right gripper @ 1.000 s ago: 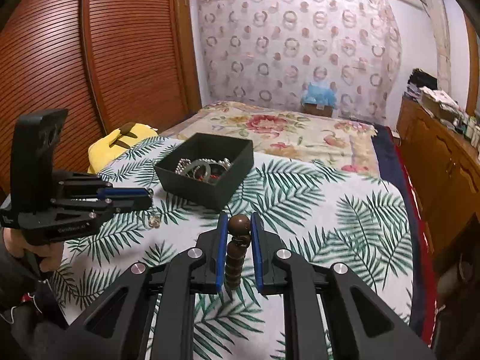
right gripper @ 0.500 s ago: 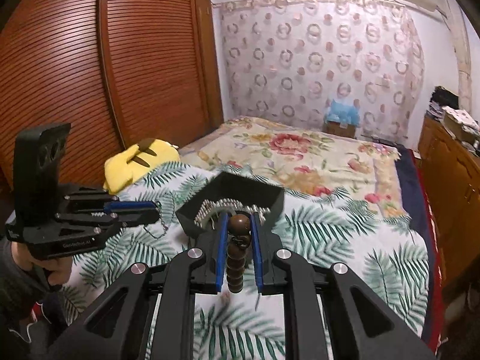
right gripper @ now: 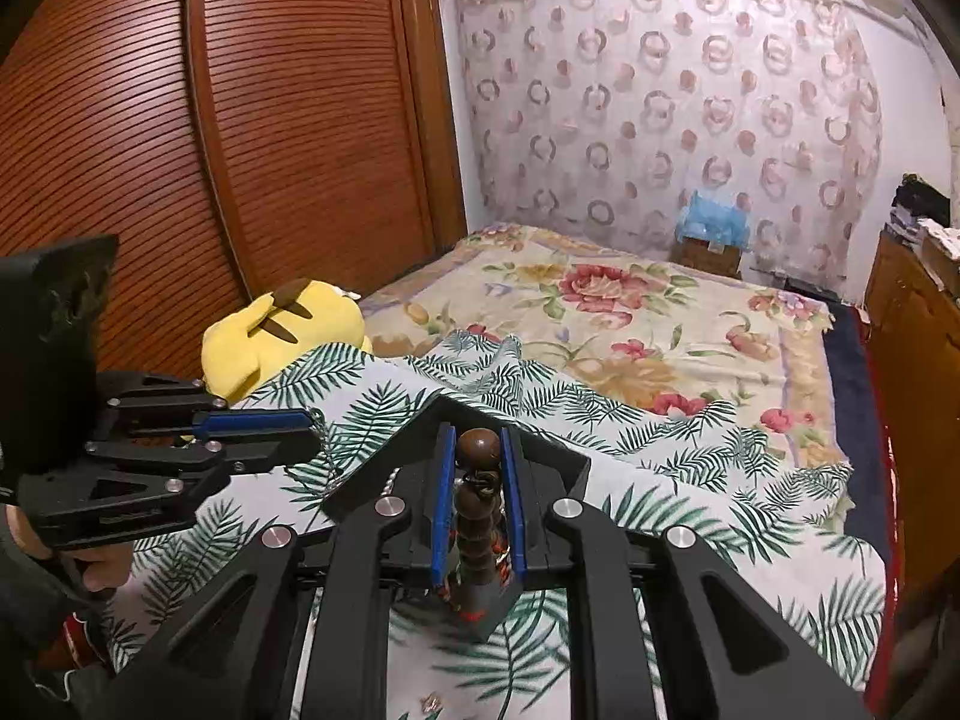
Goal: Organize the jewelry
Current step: 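Drop the green ring into the box with the left tool while the right tool drops the bead bracelet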
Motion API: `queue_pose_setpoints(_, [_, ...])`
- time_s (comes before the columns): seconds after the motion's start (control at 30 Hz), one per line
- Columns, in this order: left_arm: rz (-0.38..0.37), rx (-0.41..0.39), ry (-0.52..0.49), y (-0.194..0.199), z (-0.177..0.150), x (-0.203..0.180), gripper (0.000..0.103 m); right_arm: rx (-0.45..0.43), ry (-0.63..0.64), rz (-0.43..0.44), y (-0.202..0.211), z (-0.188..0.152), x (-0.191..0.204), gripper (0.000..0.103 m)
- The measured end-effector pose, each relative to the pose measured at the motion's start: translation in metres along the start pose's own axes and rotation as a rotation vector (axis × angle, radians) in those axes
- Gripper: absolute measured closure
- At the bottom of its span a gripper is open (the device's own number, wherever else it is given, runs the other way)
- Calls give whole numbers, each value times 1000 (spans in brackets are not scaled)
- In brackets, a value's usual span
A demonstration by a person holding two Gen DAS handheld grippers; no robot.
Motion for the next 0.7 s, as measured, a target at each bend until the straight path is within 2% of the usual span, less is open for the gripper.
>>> queue_pose_setpoints(0.3, [-2, 24, 12, -28, 12, 11, 93, 79, -7, 18, -49, -13, -10, 86])
queue_pose_setpoints(0.7, [-18, 54, 8, -65, 20, 16, 93, 90, -26, 25, -45, -27, -13, 85])
Point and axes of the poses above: each gripper's, at about its wrist camera, not at the fingertips, and y roughly against the way its jaws point, x to its left, z to its top, the point moved 4 cm from there along -y, roughly the way its jaws point, and after that the axes turned 3 degrees about -x, right-handed, at the moved point
